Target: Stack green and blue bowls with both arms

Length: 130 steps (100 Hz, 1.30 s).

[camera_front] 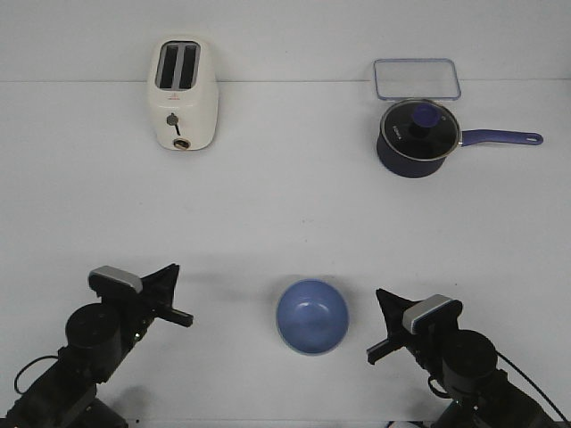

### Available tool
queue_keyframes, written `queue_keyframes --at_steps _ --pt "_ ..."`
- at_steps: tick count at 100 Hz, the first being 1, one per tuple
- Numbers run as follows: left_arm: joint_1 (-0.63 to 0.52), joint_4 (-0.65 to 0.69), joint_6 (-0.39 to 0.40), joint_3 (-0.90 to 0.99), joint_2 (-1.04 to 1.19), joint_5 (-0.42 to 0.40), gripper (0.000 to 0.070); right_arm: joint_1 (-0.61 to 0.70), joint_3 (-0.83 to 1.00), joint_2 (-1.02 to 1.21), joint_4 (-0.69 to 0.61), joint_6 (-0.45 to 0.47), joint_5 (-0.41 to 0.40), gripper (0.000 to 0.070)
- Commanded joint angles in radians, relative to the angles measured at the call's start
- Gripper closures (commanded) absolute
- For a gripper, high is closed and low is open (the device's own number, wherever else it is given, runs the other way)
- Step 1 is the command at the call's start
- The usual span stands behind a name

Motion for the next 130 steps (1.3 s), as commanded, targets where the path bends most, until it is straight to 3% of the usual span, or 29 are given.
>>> queue_keyframes --at_steps 1,16,36,130 --pt "0.111 0.064 0.095 -0.103 -0.07 0.034 0.0685 0.008 0.01 0.0 0.014 0.011 0.001 0.0687" --pt "0.338 0.18 0.198 -0.332 -0.285 0.061 0.0685 0.008 0.01 0.0 0.014 0.011 0.001 0.0687" --pt "0.483 0.186 0.22 -0.497 -0.474 0.061 0.0685 0.008 0.01 0.0 0.014 0.011 0.001 0.0687" --pt "0.497 0.188 0.219 -0.539 -0.536 0.067 0.0685 0.008 0.01 0.0 0.013 0.011 0.001 0.0687"
